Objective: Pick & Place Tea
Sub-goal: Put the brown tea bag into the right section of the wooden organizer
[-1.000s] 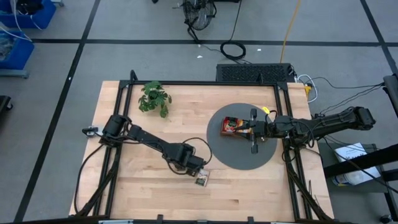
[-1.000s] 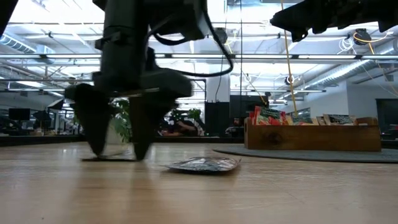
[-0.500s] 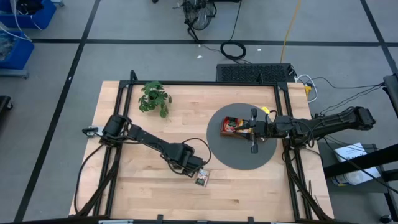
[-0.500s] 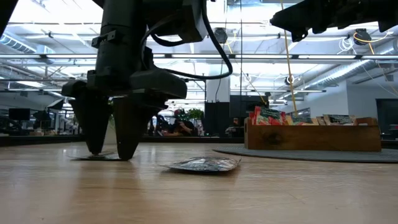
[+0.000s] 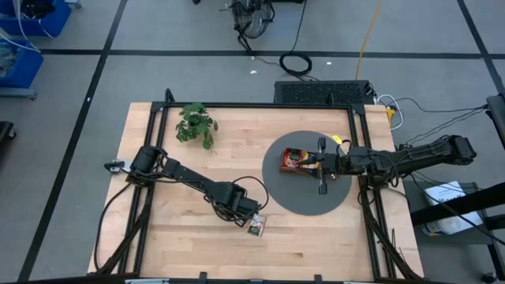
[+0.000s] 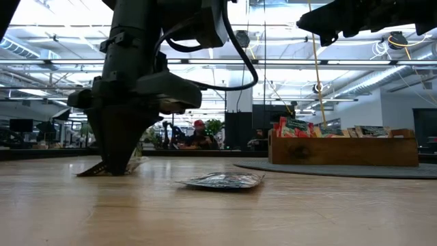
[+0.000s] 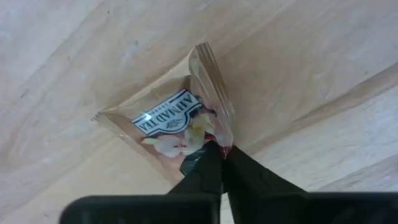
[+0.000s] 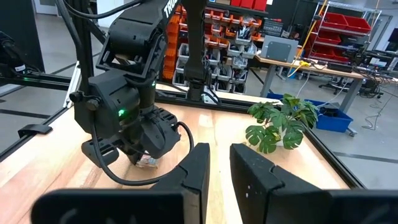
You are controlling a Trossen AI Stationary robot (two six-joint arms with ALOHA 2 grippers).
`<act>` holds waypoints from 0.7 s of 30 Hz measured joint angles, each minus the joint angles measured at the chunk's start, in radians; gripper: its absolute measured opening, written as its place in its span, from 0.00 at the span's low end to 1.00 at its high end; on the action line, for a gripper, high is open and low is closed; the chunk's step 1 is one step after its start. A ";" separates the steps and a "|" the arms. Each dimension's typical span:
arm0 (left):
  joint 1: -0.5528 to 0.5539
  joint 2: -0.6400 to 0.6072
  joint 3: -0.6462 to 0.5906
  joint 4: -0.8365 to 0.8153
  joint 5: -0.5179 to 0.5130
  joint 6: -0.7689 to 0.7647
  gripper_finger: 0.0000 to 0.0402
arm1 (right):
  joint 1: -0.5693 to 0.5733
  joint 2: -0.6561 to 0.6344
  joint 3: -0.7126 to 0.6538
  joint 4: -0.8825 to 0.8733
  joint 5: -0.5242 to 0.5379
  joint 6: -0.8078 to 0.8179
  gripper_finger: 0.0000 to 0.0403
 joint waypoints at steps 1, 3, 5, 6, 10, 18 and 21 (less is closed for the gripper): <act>0.002 0.000 0.000 -0.001 0.000 0.007 0.03 | 0.000 0.000 0.000 0.000 0.000 0.000 0.14; 0.005 0.000 0.000 -0.001 0.000 0.027 0.02 | 0.000 0.000 0.000 0.000 0.000 0.000 0.14; 0.006 -0.002 0.000 -0.002 -0.001 0.048 0.01 | 0.000 0.000 0.000 0.000 0.000 0.000 0.14; 0.007 -0.010 0.000 -0.006 -0.007 0.061 0.01 | 0.000 0.000 0.000 0.000 0.000 0.000 0.14; 0.010 -0.054 0.037 -0.032 -0.111 0.147 0.01 | 0.000 0.000 0.000 -0.010 0.000 0.000 0.14; -0.080 -0.121 0.235 -0.026 -0.471 0.897 0.00 | 0.000 0.000 0.000 -0.061 0.000 0.011 0.14; -0.118 -0.121 0.255 -0.010 -0.619 1.193 0.00 | 0.000 0.000 0.000 -0.061 0.000 0.029 0.14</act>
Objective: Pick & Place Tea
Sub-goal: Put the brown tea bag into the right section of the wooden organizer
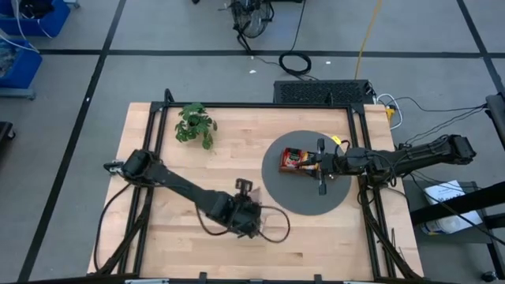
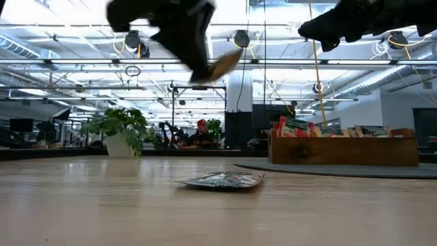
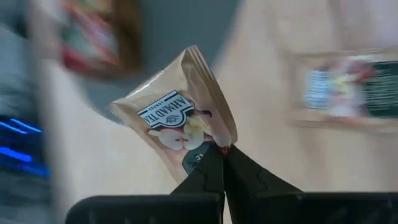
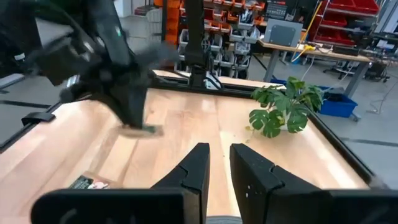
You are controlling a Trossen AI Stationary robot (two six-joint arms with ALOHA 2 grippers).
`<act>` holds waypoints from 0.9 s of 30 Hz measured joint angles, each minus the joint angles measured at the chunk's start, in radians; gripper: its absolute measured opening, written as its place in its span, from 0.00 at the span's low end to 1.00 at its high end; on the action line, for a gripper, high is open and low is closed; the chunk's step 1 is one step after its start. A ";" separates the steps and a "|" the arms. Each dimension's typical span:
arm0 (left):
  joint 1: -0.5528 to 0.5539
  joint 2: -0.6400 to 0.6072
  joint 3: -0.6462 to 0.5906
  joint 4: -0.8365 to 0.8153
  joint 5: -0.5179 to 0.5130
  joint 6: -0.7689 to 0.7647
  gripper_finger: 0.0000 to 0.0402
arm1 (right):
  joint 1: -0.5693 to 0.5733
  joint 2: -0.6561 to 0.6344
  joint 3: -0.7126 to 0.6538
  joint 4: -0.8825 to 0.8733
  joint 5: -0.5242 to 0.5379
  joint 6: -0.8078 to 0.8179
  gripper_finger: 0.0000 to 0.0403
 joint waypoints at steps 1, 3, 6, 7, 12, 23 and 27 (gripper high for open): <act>-0.006 -0.005 0.003 0.005 -0.056 0.085 0.00 | 0.000 0.000 0.000 0.001 0.000 0.005 0.14; -0.014 -0.006 0.004 -0.007 -0.148 0.233 0.00 | 0.000 0.001 0.000 0.001 0.000 0.040 0.14; -0.013 0.000 -0.021 -0.009 -0.248 0.462 0.00 | -0.001 0.020 0.000 0.022 -0.028 0.105 0.14; -0.010 0.000 -0.031 -0.007 -0.284 0.551 0.00 | -0.004 0.030 0.000 0.034 -0.061 0.124 0.14; 0.024 0.000 -0.091 0.009 -0.472 1.001 0.01 | -0.025 0.125 0.001 0.092 -0.214 0.239 0.14; 0.054 0.021 -0.223 0.307 -0.737 1.565 0.01 | -0.117 0.447 0.000 0.283 -0.238 0.289 0.24; 0.026 0.021 -0.233 0.395 -0.691 1.622 0.01 | -0.181 0.565 0.000 0.460 -0.352 0.349 0.37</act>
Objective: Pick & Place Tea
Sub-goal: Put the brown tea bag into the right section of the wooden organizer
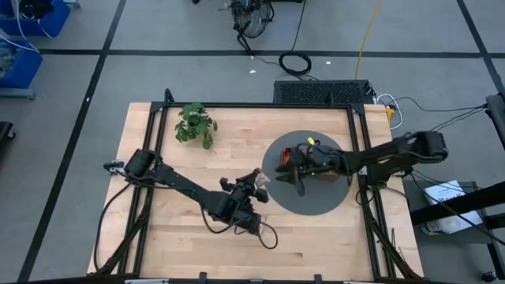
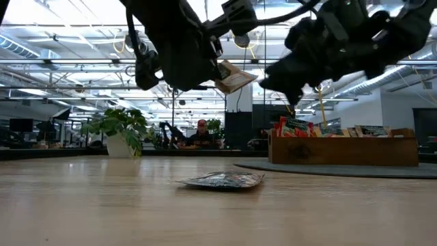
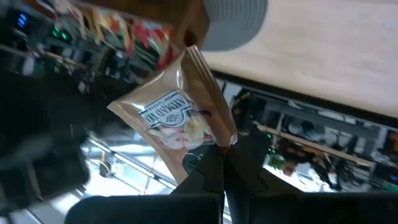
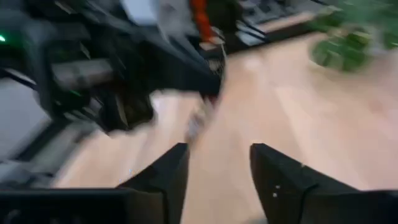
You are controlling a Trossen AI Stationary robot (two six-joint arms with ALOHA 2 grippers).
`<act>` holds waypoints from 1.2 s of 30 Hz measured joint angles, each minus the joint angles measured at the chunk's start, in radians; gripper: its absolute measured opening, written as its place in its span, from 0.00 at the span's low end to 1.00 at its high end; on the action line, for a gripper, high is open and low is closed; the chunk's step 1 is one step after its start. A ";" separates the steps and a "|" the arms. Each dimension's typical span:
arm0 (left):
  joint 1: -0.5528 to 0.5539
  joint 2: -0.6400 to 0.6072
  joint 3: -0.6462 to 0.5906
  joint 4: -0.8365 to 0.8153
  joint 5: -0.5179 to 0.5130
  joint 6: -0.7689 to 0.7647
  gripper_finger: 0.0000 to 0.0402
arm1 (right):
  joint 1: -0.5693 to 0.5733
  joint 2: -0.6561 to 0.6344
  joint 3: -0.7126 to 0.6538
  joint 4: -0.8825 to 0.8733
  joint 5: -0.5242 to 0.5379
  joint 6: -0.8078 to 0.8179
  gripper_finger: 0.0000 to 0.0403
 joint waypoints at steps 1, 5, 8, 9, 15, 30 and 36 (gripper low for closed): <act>-0.004 0.000 0.000 0.014 0.013 0.021 0.01 | -0.016 0.028 0.001 0.061 -0.045 0.021 0.40; -0.017 0.000 0.000 0.045 0.063 0.100 0.01 | -0.069 0.102 0.036 0.175 -0.234 0.122 0.49; -0.018 0.000 0.000 0.077 0.081 0.131 0.00 | -0.079 0.151 0.074 0.179 -0.296 0.160 0.52; -0.018 0.000 0.000 0.088 0.085 0.137 0.00 | -0.078 0.168 0.085 0.177 -0.302 0.165 0.52; -0.017 0.000 0.000 0.113 0.100 0.144 0.00 | -0.074 0.233 0.144 0.162 -0.320 0.170 0.48; -0.012 0.000 0.000 0.172 0.140 0.146 0.01 | -0.073 0.250 0.177 0.093 -0.370 0.092 0.06; -0.013 0.000 0.000 0.271 0.168 -0.052 0.06 | -0.049 0.244 0.176 0.090 -0.375 0.047 0.00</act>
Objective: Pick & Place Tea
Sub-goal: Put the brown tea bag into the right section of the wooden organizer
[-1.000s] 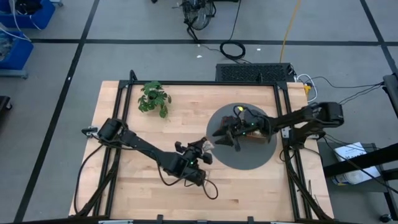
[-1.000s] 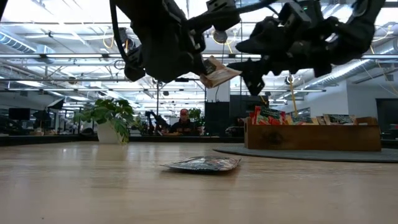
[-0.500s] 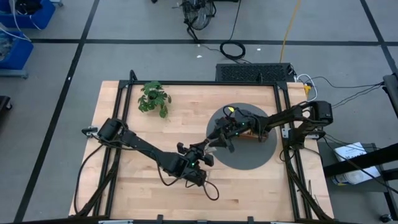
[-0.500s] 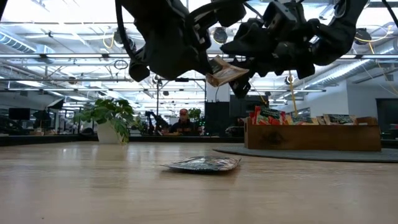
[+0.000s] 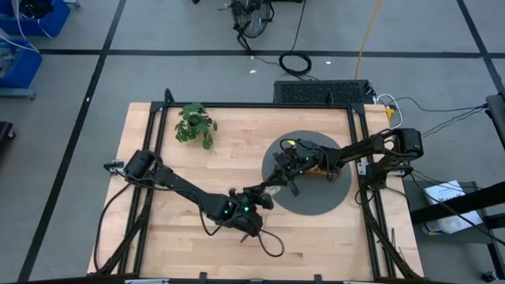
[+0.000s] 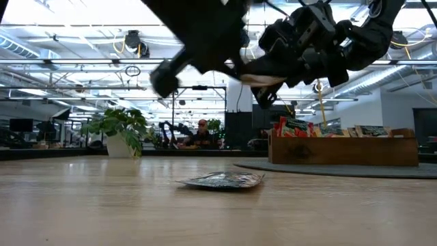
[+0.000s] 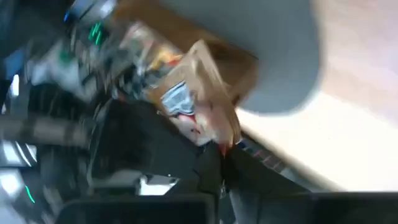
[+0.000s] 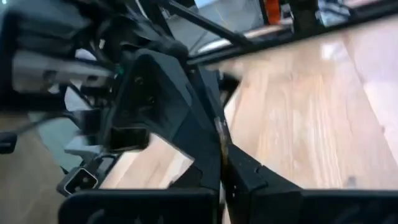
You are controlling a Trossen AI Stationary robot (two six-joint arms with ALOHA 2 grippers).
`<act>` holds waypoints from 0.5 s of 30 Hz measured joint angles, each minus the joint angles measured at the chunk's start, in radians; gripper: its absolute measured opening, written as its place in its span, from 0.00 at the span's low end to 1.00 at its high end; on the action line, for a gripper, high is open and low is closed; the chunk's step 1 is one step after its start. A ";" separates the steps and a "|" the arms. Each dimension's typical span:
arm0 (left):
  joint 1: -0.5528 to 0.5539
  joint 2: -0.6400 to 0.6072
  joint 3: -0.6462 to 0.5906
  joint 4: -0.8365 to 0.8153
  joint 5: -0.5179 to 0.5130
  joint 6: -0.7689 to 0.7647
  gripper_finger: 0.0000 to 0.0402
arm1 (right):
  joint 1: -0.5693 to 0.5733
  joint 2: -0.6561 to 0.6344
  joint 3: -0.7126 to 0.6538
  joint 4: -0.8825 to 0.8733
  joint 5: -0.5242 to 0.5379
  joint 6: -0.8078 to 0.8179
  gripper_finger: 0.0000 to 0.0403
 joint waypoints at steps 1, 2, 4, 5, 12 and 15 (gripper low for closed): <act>0.000 0.000 0.000 0.034 -0.005 -0.089 0.09 | 0.000 -0.005 0.000 0.002 -0.001 -0.008 0.00; -0.001 0.000 0.000 0.047 -0.017 -0.160 0.12 | 0.000 -0.008 0.000 0.008 -0.004 -0.014 0.00; -0.006 0.001 0.013 0.043 -0.043 -0.274 0.18 | 0.000 -0.017 0.000 0.011 -0.003 -0.018 0.00; -0.008 0.003 0.019 0.043 -0.057 -0.326 0.22 | 0.000 -0.022 0.000 0.011 0.004 -0.022 0.00; -0.015 0.005 0.092 0.020 -0.236 -0.863 0.47 | -0.026 -0.097 0.001 0.019 0.061 -0.044 0.00; -0.028 -0.014 0.095 -0.058 -0.329 -1.078 0.54 | -0.040 -0.158 -0.022 -0.027 0.088 -0.062 0.00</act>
